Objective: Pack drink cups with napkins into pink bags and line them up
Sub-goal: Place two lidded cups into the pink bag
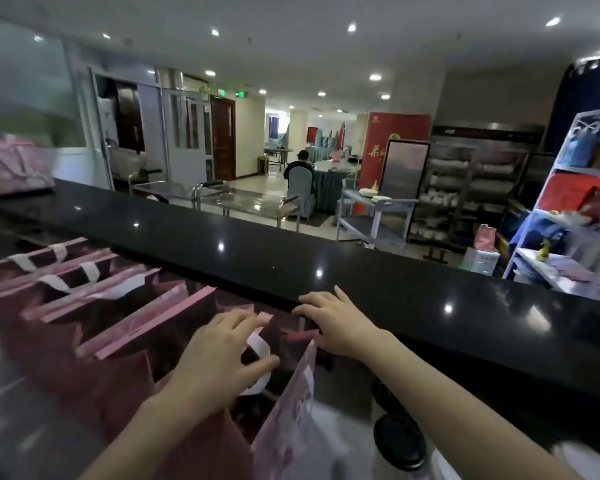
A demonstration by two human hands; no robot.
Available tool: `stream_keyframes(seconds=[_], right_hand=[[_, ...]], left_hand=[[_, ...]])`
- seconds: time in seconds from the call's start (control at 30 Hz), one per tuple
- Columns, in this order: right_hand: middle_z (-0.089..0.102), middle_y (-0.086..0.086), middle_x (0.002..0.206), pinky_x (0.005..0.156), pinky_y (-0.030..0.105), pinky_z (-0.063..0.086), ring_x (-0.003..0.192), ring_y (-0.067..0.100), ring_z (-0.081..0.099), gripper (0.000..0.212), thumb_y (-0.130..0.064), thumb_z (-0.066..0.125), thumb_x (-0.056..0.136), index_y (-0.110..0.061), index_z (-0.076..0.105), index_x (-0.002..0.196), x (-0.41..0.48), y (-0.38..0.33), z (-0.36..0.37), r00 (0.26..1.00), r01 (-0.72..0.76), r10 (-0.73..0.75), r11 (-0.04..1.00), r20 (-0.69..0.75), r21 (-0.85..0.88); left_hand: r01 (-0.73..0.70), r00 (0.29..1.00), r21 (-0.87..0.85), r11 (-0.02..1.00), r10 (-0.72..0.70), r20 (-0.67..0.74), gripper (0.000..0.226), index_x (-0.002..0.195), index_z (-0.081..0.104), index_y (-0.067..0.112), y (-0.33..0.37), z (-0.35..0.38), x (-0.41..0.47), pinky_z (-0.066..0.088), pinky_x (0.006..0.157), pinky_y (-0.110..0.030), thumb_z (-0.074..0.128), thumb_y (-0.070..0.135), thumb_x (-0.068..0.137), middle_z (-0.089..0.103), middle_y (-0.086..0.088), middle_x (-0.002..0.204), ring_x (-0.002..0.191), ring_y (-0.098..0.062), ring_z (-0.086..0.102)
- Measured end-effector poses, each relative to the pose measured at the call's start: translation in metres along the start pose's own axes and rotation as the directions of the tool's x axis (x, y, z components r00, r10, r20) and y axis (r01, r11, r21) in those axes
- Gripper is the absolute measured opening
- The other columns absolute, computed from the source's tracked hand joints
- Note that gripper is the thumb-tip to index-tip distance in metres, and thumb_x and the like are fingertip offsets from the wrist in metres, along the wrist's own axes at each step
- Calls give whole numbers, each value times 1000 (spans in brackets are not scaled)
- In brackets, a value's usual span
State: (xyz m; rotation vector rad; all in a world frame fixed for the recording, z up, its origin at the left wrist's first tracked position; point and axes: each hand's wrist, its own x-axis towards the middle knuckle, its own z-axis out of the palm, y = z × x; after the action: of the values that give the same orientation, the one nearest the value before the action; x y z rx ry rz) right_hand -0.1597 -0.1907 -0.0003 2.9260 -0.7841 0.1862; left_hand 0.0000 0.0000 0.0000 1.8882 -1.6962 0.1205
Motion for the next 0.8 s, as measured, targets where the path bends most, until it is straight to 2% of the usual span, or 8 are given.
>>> stream_keyframes(seconds=[0.1, 0.17, 0.27, 0.4, 0.47, 0.53, 0.6, 0.8], right_hand=[[39, -1, 148, 118, 49, 4, 141, 20, 27, 57, -12, 60, 84, -28, 47, 137, 7, -15, 16, 988, 78, -65, 993, 143, -86], [43, 0, 142, 118, 48, 8, 136, 22, 34, 52, -13, 60, 85, -27, 52, 134, 6, -19, 26, 980, 115, -91, 985, 178, -126], [48, 2, 131, 111, 42, 25, 123, 23, 44, 36, -20, 61, 87, -25, 60, 123, 1, -18, 41, 981, 162, -140, 971, 131, -176], [49, 2, 117, 104, 38, 31, 109, 21, 49, 26, -32, 59, 90, -23, 65, 113, -13, -6, 48, 991, 116, -105, 981, 79, -152], [50, 4, 112, 97, 37, 38, 100, 23, 52, 23, -31, 56, 91, -21, 67, 110, -24, 2, 47, 995, 80, -74, 991, 60, -106], [51, 5, 108, 82, 35, 43, 91, 26, 54, 21, -27, 55, 92, -19, 69, 105, -38, 11, 47, 999, 39, -37, 998, 33, -54], [51, 3, 108, 68, 30, 39, 87, 25, 55, 20, -27, 56, 92, -20, 69, 105, -53, 21, 45, 999, -17, 18, 999, 26, -39], [48, -1, 112, 59, 28, 39, 82, 18, 46, 19, -32, 55, 93, -21, 66, 104, -89, 51, 47, 982, -187, 187, 982, -4, -11]], left_hand=[[20, 996, 11, 1000, -21, 85, 63, 122, 54, 43, -2, 18, -37, 32, 107, -25, 40, 76, 70, 44, 28, 129, 124, 2, 38], [31, 988, 70, 997, -42, 149, 64, 121, 54, 46, -2, 31, -61, 19, 112, -26, 37, 79, 69, 38, 28, 133, 129, 2, 30], [16, 986, 136, 991, -38, 162, 58, 113, 60, 41, -8, 45, -79, -2, 114, -30, 39, 77, 72, 40, 23, 136, 136, -3, 25], [-19, 989, 96, 995, 4, 150, 42, 96, 69, 36, -14, 56, -84, 11, 118, -51, 50, 67, 76, 54, 14, 129, 134, -11, 39], [-50, 989, 95, 994, 36, 145, 37, 92, 70, 34, -18, 60, -80, 17, 117, -54, 52, 64, 78, 57, 12, 126, 132, -12, 42], [-65, 987, 65, 996, 55, 150, 30, 93, 69, 34, -20, 65, -72, 12, 119, -51, 58, 59, 81, 55, 11, 129, 135, -12, 37], [-95, 984, 42, 995, 88, 153, 26, 93, 69, 34, -22, 71, -61, 10, 120, -48, 62, 55, 81, 54, 11, 131, 135, -12, 37], [-203, 963, -6, 979, 201, 181, 25, 92, 70, 30, -18, 87, -20, 6, 119, -38, 64, 52, 82, 54, 6, 132, 132, -13, 41]])
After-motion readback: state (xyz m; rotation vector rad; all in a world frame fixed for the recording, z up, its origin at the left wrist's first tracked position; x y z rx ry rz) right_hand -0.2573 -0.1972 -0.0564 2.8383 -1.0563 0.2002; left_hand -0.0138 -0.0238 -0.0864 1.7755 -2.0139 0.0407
